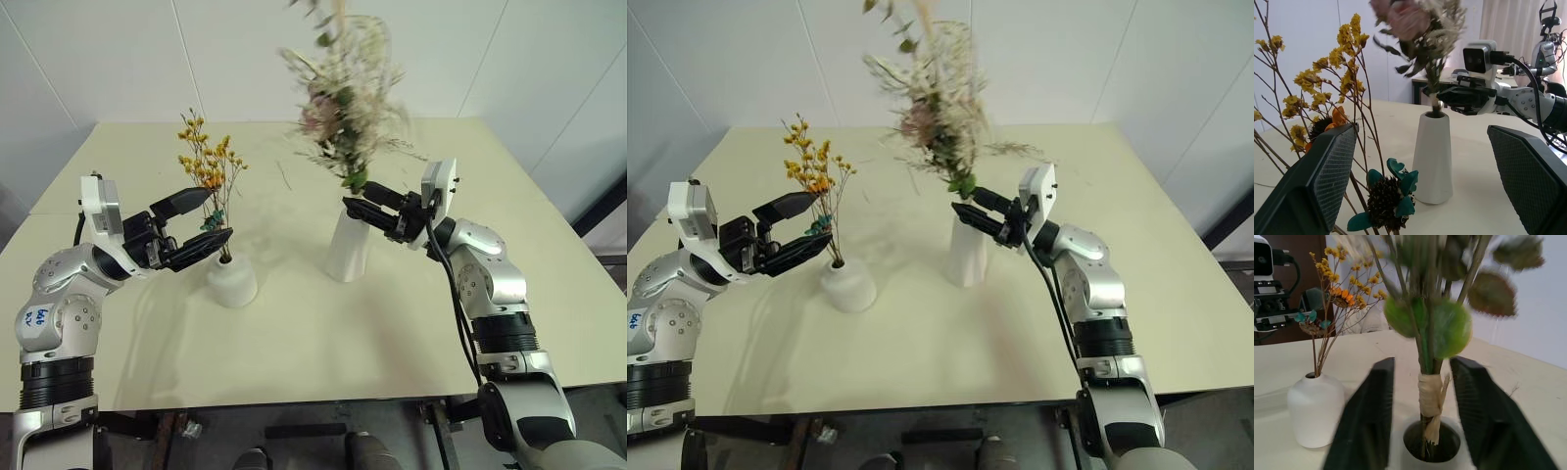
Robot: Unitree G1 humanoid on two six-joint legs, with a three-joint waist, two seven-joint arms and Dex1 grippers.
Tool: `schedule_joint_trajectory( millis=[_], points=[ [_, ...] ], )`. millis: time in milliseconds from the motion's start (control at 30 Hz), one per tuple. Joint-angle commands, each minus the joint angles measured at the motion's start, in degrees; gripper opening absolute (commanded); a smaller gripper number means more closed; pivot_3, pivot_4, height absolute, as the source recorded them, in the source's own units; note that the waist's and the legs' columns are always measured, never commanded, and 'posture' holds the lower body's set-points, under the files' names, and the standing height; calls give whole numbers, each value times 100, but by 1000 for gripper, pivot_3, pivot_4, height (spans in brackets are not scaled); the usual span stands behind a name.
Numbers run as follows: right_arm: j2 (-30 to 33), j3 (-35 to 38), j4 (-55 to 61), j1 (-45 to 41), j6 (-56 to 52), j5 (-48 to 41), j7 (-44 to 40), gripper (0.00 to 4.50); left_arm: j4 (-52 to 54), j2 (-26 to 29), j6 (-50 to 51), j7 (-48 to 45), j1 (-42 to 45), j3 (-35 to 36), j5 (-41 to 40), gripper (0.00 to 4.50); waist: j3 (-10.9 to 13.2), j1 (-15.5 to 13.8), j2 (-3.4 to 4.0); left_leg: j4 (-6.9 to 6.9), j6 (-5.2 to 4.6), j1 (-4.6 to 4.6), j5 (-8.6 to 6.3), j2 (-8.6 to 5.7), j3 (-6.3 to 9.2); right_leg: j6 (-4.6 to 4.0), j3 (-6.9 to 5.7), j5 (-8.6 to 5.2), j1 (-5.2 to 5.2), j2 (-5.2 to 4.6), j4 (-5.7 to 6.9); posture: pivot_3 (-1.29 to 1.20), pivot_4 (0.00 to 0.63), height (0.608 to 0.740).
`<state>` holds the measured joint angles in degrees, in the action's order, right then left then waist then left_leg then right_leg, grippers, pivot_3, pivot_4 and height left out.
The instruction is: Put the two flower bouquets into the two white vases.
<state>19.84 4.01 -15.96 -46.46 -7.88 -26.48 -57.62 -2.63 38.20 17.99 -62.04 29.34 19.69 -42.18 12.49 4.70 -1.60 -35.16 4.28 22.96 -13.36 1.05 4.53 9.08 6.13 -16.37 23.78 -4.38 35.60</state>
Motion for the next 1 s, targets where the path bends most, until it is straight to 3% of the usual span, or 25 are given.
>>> schedule_joint_trajectory(
  millis=[33,167,300,433,600,833,1000],
  points=[
    [167,151,348,28,148,-37,-18,3145,223,7,-126,12,-11,75,-11,4500,0,-4,0,0,0,0,0,0,0,0,0,0,0,0,0,0,150,740],
    [532,346,408,61,176,-25,-15,4489,166,113,-151,-77,-59,95,44,4500,0,-14,0,0,0,1,0,0,0,0,0,0,0,-1,-2,0,150,740],
    [1040,569,464,174,133,-67,-148,4489,152,207,-157,-133,-97,104,90,4500,0,-25,0,0,0,1,0,0,0,0,0,0,0,-1,-3,0,150,740],
    [1974,815,981,524,-405,-338,-600,4489,83,516,-154,-381,-260,169,189,4500,1,-37,1,4,-2,6,-1,-1,0,0,0,0,0,0,-12,0,150,740],
    [3088,992,1321,1506,-471,-267,-1445,4489,-249,1045,-360,-885,-560,309,419,4500,1,-28,0,7,-6,5,-4,0,-1,-5,-2,-5,-2,0,-20,0,150,740],
    [3571,1214,1216,2555,0,-94,-1881,4489,-1138,1529,-807,-1387,-709,608,611,4500,1,-7,0,1,-10,-6,-5,0,-16,-8,9,-6,-5,0,-19,0,150,740],
    [3454,1077,1156,2501,123,-42,-1778,4489,-1175,1610,-918,-1484,-977,752,653,4500,1,3,0,-1,-9,-9,-5,0,-23,-8,17,-5,-6,-1,-17,0,150,740]
  ],
)
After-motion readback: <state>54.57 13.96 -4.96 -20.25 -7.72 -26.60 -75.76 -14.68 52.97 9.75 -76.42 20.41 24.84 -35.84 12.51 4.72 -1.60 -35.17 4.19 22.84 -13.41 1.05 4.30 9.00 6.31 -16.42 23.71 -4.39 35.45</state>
